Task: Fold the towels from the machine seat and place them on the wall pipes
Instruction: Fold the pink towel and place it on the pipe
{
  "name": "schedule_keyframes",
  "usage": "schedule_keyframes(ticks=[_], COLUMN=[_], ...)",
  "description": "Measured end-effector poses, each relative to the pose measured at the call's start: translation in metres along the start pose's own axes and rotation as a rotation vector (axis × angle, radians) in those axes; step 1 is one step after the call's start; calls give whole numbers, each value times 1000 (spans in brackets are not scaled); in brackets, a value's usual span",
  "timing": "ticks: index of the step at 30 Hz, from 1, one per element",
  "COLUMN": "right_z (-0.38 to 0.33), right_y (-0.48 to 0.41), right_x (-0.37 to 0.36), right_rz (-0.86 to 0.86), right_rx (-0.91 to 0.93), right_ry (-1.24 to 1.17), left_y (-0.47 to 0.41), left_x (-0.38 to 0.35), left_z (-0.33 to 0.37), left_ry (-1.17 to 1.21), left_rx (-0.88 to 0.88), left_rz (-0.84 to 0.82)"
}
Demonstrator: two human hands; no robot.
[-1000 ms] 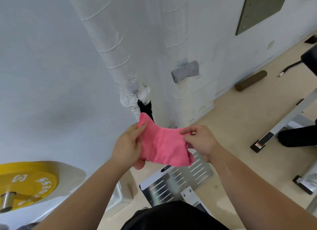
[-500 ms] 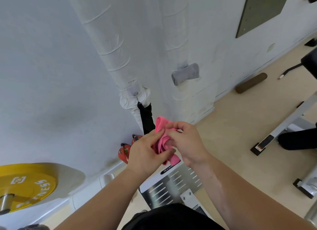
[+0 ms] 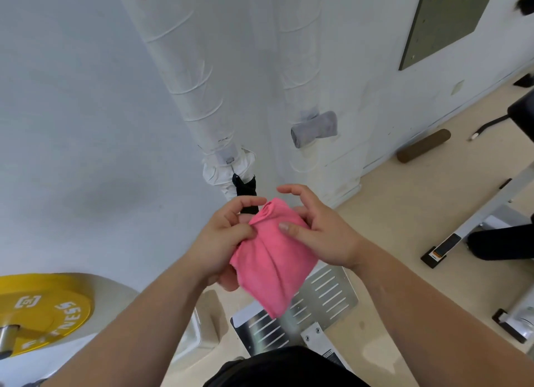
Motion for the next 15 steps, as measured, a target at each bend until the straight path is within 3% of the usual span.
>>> schedule_keyframes(ticks=[3,8,15], right_z=[-7,11,27], right_y=[1,5,2], right_x=[5,16,5], right_rz=[55,299,286], right_rx=[0,-69,-186], right_ry=[-51,-9,-50], left_y=[-3,8,9], left_x=[12,13,34], left_z=[-9,-26,-36], left_ry=[35,309,101], left_rx=[135,181,9], left_rz=[-48,-60,297])
Point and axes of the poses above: each hand's wrist, its own y-axis away from the middle knuckle, its own x-axis out of the back of the hand, z = x × y, the point moved 9 cm from there along -y, towards the middle knuckle, and after that the axes turned 5 degrees about x, right-handed, at the moved point
